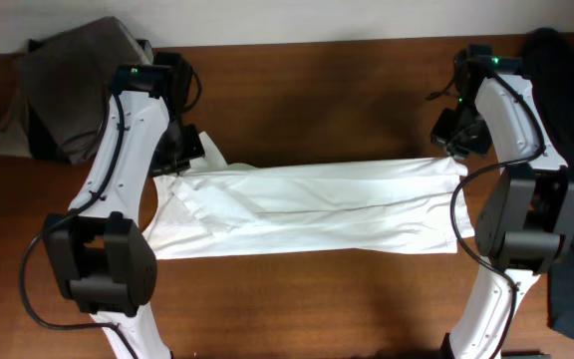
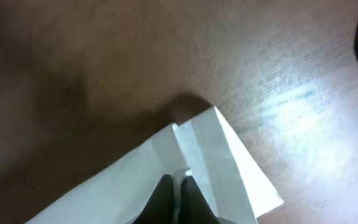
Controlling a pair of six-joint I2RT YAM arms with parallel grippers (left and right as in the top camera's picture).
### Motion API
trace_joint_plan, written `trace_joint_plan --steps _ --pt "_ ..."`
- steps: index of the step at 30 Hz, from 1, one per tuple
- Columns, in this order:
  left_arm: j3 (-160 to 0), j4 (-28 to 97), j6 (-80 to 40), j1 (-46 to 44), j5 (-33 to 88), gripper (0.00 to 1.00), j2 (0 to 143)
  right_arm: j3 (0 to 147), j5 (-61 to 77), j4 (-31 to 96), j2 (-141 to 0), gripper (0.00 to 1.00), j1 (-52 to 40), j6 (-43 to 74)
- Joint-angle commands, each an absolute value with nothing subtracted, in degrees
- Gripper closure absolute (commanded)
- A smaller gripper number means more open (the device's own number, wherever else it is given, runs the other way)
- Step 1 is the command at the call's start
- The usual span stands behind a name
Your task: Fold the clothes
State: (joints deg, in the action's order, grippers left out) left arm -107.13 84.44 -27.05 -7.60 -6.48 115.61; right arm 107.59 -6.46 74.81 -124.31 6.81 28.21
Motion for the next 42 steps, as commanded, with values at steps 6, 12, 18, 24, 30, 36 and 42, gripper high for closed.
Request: trace_joint_plan --steps 6,12,18,24,30,36,42 --pt "-97.17 80.34 -27.79 -7.03 -10.33 0.99 113.97 108.38 -7.97 81.73 -122.15 0.96 7.11 32.47" --pt "-91.11 77.21 -27.81 -7.03 -10.33 0.99 113.97 108.25 -8.05 85.25 -122.17 0.96 7.11 31.79" --pt "-86.15 74.76 -27.79 -6.96 -10.33 0.97 113.97 108.16 -8.19 90.59 -122.17 0.96 6.96 31.79" --pt "-84.36 74.11 -27.75 -6.96 -10.33 0.01 113.97 108.18 -8.19 91.07 -122.17 0.96 5.56 31.81" --pt "-87.7 73.52 -27.7 -7.03 -8.8 0.01 113.97 108.18 -10.11 91.83 -122.17 0.96 4.03 31.79" --pt "-89.95 72.53 -26.28 -7.03 -8.36 0.01 113.97 108.16 -17.43 96.68 -122.17 0.63 4.14 31.81" --pt "-89.95 72.4 -24.93 -7.03 -6.63 0.01 113.97 108.18 -17.39 95.98 -122.17 0.34 4.21 31.79"
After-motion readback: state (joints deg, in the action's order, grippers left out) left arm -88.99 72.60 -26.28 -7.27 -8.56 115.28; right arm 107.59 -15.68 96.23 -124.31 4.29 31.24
